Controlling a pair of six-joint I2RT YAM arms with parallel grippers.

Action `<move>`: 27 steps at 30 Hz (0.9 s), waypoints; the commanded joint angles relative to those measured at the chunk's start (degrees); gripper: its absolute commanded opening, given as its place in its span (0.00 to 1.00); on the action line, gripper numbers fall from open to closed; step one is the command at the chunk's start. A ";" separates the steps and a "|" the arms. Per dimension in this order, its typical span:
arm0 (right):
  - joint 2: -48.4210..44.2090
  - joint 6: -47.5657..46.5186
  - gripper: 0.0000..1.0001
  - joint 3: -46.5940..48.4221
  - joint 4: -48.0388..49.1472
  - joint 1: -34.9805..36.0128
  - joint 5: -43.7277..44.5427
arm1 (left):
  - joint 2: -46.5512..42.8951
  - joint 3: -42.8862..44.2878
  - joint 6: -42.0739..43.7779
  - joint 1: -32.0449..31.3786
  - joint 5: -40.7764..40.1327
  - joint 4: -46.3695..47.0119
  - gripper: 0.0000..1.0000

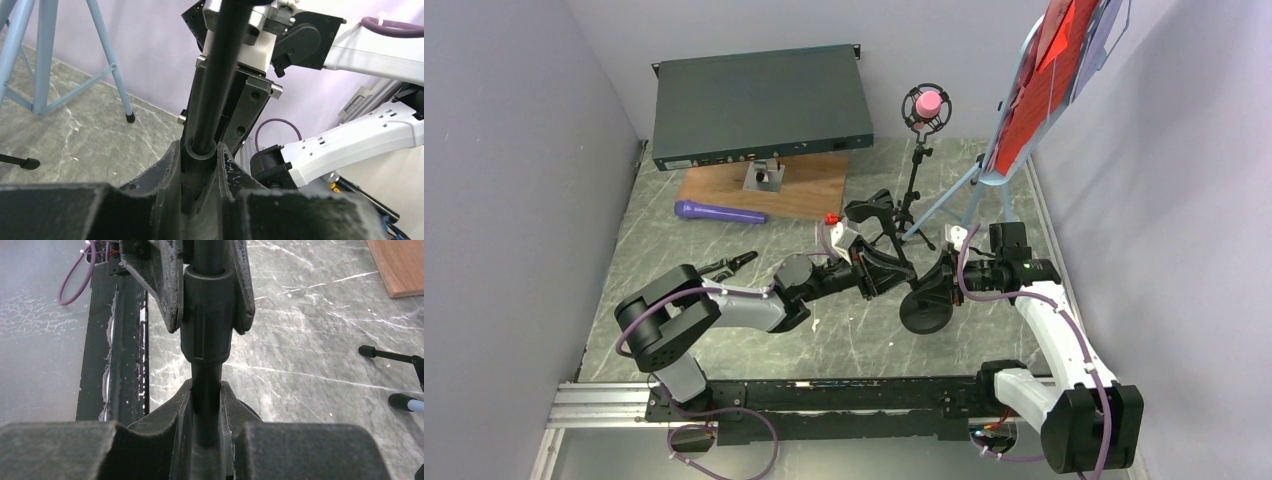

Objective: Pack up the instrument practice props
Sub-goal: Unscrew the knob on the microphone stand.

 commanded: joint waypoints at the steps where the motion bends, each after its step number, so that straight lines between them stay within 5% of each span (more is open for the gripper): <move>1: -0.81 -0.60 0.00 2.82 2.37 -0.12 -4.60 | -1.75 0.99 -0.24 -0.91 -2.22 2.88 0.02; 7: -0.76 3.95 0.00 2.12 6.62 -0.14 -1.37 | -6.61 0.97 2.18 -7.65 -20.60 -8.82 0.00; 9: -0.80 5.81 0.00 1.82 8.17 -0.11 -0.48 | -10.36 5.53 -0.49 -13.15 -41.65 -28.30 0.00; 11: -0.81 7.26 0.00 1.62 9.31 -0.13 -0.03 | -11.39 16.06 -10.78 -15.35 -53.85 -56.70 0.00; 13: -0.72 8.31 0.00 1.44 10.15 -0.15 0.31 | -9.24 25.26 -19.38 -16.40 -58.31 -74.98 0.00; 18: -0.79 9.15 0.00 1.25 10.88 -0.12 0.40 | -7.79 24.45 -13.89 -17.88 -57.85 -68.20 0.00; 19: -0.87 9.10 0.00 1.24 10.88 -0.15 0.42 | -8.12 23.37 -11.76 -17.88 -57.35 -66.10 0.07; 24: -0.86 8.62 0.00 1.37 10.31 -0.18 -0.19 | -12.45 15.57 2.57 -17.84 -49.77 -52.81 0.86; 25: -0.88 8.42 0.00 1.41 10.13 -0.21 -0.36 | -14.26 13.78 5.09 -17.74 -47.07 -50.96 0.97; 27: -0.88 8.07 0.00 1.42 9.78 -0.23 -0.67 | -17.20 10.36 8.21 -17.46 -44.20 -48.18 1.00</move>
